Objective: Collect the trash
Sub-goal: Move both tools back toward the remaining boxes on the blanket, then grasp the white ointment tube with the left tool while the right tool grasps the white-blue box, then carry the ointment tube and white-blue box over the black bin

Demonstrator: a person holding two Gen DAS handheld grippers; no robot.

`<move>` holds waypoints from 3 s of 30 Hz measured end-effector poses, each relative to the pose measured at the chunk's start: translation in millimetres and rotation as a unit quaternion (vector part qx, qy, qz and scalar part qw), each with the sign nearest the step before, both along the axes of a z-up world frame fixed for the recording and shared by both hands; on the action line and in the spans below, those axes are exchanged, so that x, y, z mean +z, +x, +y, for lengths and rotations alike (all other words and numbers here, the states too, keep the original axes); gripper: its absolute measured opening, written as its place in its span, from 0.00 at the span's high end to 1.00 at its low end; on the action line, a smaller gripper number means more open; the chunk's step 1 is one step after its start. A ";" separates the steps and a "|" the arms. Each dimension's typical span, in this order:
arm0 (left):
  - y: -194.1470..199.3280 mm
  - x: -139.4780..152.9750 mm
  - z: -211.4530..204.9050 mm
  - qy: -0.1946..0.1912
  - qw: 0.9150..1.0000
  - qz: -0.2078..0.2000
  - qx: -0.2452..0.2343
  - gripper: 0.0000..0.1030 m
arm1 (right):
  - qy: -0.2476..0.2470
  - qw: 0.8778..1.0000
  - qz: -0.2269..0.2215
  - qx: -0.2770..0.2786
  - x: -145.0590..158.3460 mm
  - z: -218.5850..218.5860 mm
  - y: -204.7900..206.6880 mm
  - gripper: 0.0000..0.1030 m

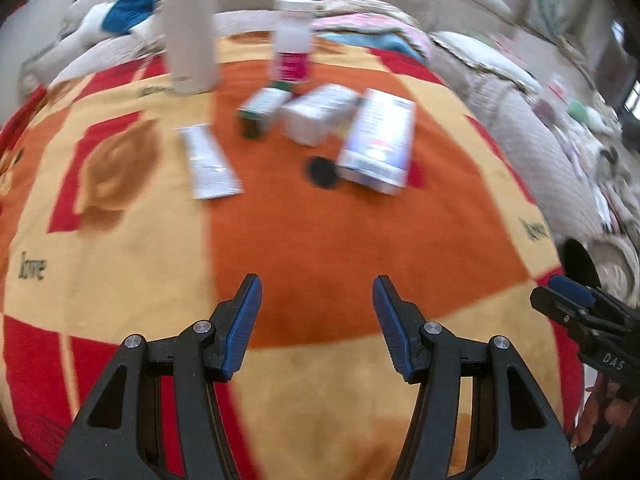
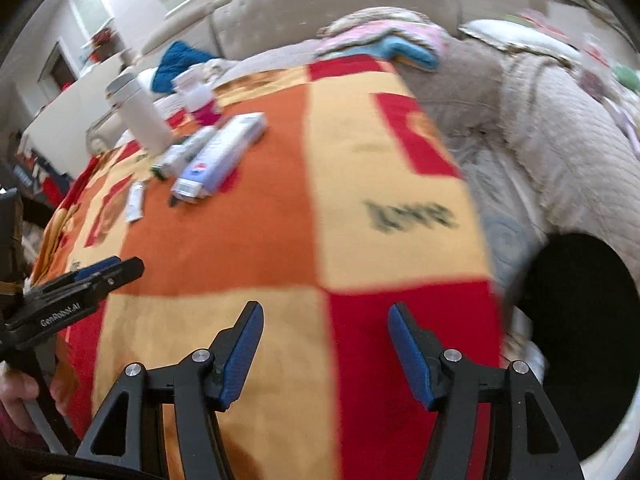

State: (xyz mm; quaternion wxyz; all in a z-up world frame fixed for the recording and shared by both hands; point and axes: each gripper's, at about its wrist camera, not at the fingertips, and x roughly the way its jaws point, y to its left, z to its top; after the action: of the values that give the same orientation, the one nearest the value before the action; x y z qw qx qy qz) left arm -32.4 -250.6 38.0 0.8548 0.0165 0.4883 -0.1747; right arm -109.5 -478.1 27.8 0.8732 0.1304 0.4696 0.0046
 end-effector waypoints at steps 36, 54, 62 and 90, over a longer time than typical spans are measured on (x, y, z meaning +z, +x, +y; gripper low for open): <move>130.0 -12.0 46.3 -0.022 0.993 0.019 0.115 0.46 | -0.050 0.998 0.016 0.024 -10.0 43.3 150.0 0.41; 28.4 14.9 30.4 -0.071 0.997 0.021 0.010 0.88 | -0.023 0.998 -0.038 0.050 33.8 26.8 47.0 0.54; -22.5 23.4 -18.4 -0.070 0.997 0.013 -0.039 0.88 | -0.028 0.999 -0.027 0.027 28.9 7.6 -5.8 0.54; -99.5 24.2 -206.0 -0.055 0.978 0.027 -0.198 0.88 | -0.041 0.991 -0.017 -0.125 21.0 -125.1 -115.0 0.54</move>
State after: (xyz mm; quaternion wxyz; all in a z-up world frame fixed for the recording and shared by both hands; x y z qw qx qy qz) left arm -131.9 -456.6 62.2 0.7895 0.0615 0.4879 -0.3673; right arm -224.5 -603.1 48.8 0.8795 0.1522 0.4342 -0.1217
